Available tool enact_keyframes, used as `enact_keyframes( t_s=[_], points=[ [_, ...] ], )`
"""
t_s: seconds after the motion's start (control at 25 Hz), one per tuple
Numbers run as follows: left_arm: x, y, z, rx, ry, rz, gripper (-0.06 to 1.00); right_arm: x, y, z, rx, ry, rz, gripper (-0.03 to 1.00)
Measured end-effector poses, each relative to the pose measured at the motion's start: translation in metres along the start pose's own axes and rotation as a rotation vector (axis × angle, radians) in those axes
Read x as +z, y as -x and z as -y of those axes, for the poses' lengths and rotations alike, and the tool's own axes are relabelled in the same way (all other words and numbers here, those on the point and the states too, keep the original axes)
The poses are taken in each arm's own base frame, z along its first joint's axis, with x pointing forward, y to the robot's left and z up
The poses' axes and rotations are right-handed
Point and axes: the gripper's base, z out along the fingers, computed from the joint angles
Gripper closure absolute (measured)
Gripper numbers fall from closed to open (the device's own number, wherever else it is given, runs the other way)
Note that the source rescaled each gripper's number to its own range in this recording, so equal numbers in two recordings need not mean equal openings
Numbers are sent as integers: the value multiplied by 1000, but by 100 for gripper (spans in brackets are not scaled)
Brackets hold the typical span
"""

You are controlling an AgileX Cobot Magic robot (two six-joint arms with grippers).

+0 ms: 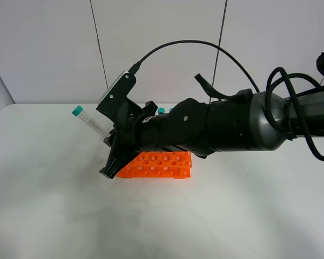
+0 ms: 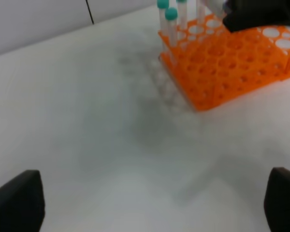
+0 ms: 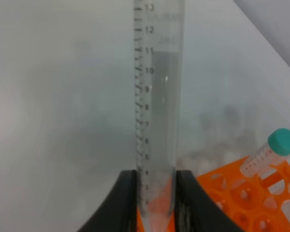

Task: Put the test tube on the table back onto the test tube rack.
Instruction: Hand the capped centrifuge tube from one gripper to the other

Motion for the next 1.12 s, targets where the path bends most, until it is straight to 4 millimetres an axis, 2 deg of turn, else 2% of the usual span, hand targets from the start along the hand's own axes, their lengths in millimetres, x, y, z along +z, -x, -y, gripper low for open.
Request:
enact_keyframes(
  t_s=[0.12,0.28,0.48,0.64,0.96,1.12],
  points=[
    [6,9,1,-9,-19,28,-5,0,0,0,0,0,0,96],
    [27,31,0,-6,-43,11,-5,0,0,0,1,0,0,96],
    [58,63,-6,8,-22,50,-5,0,0,0,0,0,0,96],
    [89,79,-9,-30,-25,44,-5,0,0,0,0,0,0,96],
    [152,82,-13,-72,-13,-35,-5,0,0,0,-2,0,0,96],
    [173,83,-15,-126,-7,-37,-5,0,0,0,-12,0,1,96]
  ],
)
